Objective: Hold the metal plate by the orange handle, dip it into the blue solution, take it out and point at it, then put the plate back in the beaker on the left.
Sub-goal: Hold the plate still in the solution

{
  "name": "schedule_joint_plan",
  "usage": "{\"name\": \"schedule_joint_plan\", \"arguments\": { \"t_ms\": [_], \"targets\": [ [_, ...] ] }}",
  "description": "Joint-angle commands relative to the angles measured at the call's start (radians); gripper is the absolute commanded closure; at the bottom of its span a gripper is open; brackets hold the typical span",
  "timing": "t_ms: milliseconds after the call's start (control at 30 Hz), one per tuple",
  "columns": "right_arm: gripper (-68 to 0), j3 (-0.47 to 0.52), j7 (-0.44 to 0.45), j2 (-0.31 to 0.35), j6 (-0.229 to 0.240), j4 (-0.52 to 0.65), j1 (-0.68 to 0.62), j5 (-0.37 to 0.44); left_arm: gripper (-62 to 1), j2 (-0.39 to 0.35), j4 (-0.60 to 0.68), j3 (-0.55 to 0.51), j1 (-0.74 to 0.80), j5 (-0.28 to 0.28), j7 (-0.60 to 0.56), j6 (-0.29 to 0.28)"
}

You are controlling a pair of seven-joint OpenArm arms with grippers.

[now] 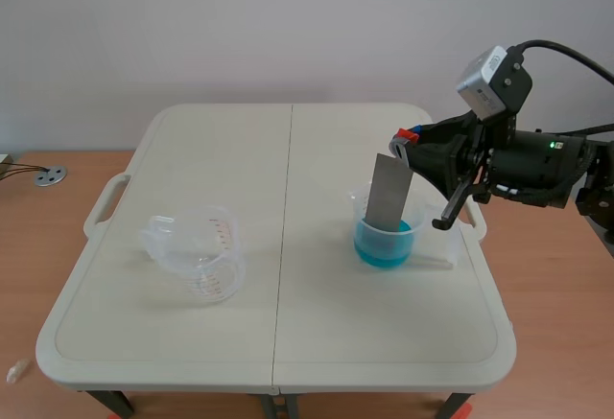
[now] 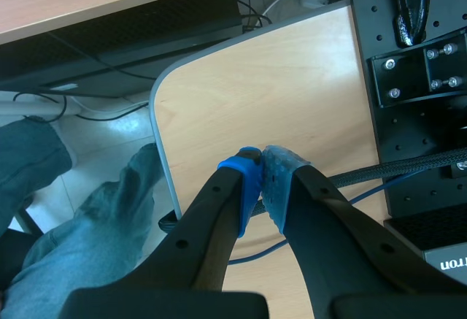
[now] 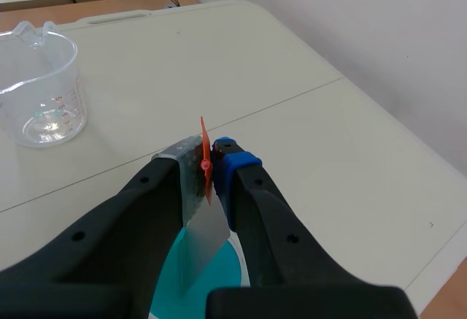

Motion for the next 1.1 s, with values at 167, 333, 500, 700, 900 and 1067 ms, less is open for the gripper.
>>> {"name": "schedule_joint_plan", "arguments": {
  "t_ms": [167, 333, 500, 700, 900, 1067],
  "targets": [
    [-1.3, 0.014, 0.01, 0.008, 0.008, 0.008, 0.021, 0.003, -2.6, 0.0, 0.015, 0.0, 0.008, -0.005, -0.003, 0.0],
    [-1.3, 0.028, 0.011, 0.008, 0.008, 0.028, 0.02, 0.003, -2.6, 0.0, 0.015, 0.0, 0.008, -0.005, -0.003, 0.0],
    [-1.3, 0.033, 0.014, 0.028, 0.008, 0.079, 0.02, 0.006, -2.6, 0.0, 0.015, 0.0, 0.008, -0.005, -0.002, 0.0],
    [-1.3, 0.034, 0.013, 0.054, 0.008, 0.136, 0.02, 0.027, -2.6, 0.0, 0.015, 0.0, 0.008, -0.005, -0.002, 0.0],
    [-1.3, 0.039, 0.012, 0.082, 0.008, 0.194, 0.02, 0.063, -2.6, 0.0, 0.016, 0.0, 0.008, -0.005, 0.005, 0.0],
    [-1.3, 0.04, 0.006, 0.113, 0.008, 0.242, 0.02, 0.101, -2.6, -0.001, 0.018, -0.002, 0.008, -0.005, 0.005, 0.0]
  ]
}}
